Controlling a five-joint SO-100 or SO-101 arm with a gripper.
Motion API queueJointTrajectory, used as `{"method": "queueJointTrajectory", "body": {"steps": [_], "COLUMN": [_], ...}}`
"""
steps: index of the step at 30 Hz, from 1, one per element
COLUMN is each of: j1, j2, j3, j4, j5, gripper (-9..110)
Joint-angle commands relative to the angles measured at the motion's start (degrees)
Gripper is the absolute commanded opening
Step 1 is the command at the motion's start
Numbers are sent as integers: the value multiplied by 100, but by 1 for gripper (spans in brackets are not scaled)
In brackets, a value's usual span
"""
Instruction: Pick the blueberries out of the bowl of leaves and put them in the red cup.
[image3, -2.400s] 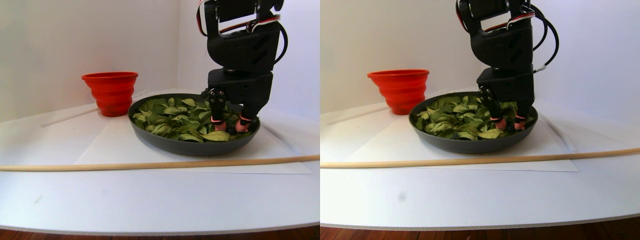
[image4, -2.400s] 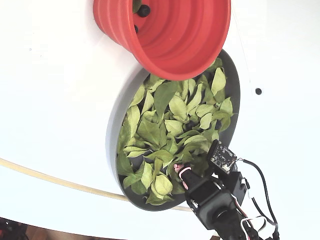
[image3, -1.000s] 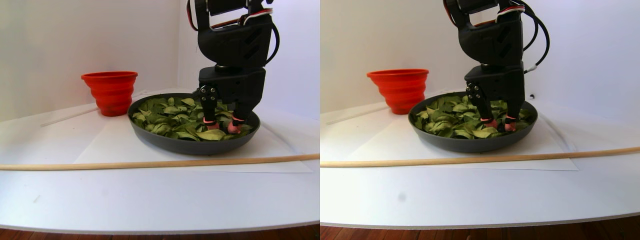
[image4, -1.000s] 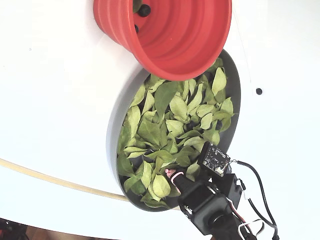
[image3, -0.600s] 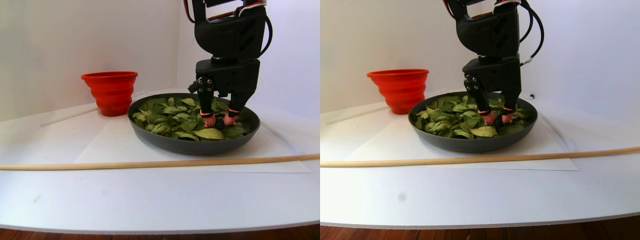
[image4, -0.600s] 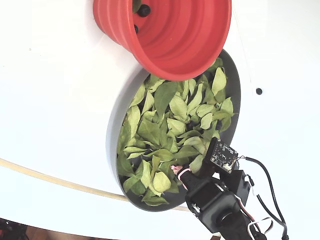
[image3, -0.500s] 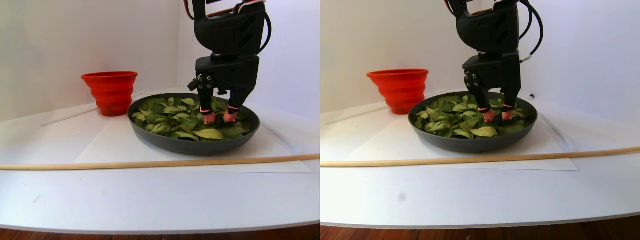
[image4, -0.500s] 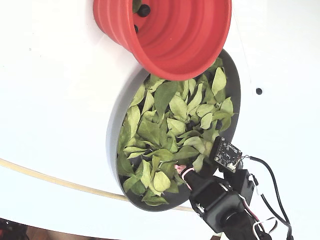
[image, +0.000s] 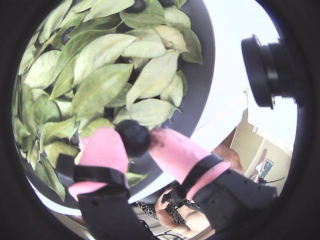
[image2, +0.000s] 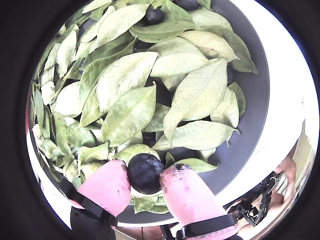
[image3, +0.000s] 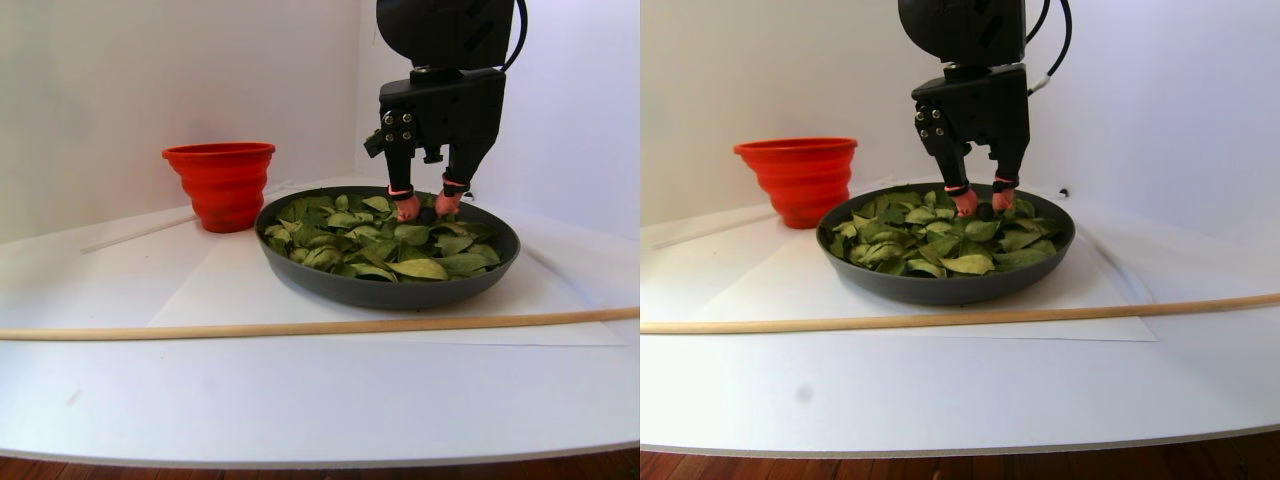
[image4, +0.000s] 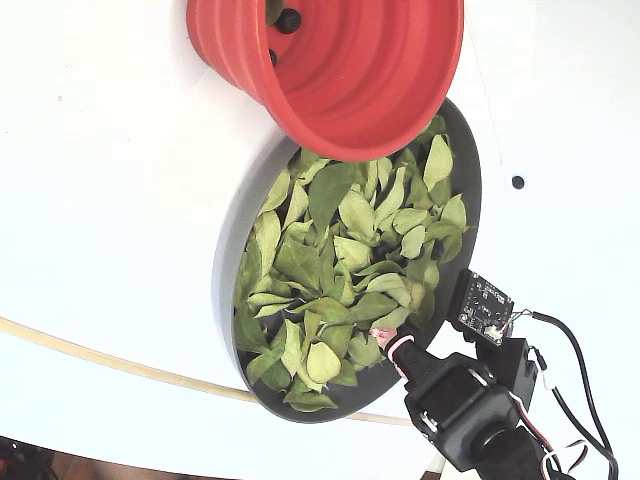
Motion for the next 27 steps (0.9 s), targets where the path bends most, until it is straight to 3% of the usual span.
{"method": "queueJointTrajectory", "body": {"steps": [1,27], "j1": [-35,-879], "j2": [738,1433], "j3": [0,-220], "j4": [53,360], "j5": [26,202], "gripper": [11,11]}}
